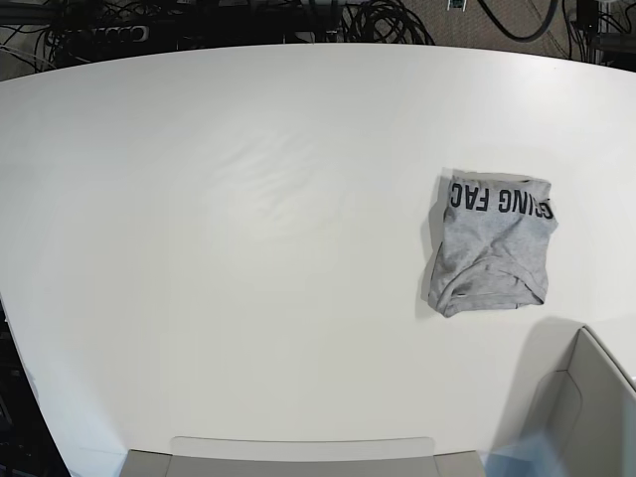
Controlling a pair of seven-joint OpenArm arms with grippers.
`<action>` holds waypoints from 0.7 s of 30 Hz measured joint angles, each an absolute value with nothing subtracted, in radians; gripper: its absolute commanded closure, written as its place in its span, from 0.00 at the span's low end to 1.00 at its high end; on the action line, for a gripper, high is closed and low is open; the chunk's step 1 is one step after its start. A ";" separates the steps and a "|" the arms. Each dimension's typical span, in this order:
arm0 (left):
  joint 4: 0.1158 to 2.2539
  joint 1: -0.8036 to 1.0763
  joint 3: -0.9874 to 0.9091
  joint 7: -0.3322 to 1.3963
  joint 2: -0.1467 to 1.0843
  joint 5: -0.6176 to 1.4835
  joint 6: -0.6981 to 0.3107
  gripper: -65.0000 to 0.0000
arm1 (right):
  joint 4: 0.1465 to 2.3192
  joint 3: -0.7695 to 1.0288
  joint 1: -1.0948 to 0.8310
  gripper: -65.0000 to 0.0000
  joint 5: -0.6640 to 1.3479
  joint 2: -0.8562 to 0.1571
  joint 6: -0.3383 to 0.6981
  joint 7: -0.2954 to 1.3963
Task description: Fold the T-shirt properly
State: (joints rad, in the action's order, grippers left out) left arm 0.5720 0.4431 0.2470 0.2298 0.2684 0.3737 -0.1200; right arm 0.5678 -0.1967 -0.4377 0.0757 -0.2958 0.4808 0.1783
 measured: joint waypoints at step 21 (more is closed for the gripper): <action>0.303 0.304 0.247 0.062 0.210 0.370 -0.123 1.00 | 0.564 -0.200 -0.439 1.00 -0.390 -0.288 0.482 0.183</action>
State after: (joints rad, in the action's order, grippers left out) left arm 0.3027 0.3038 0.2470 0.0620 0.2096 0.3698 -0.1230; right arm 0.5636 -0.1997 -0.4389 -0.3897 -0.2882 0.4824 0.1825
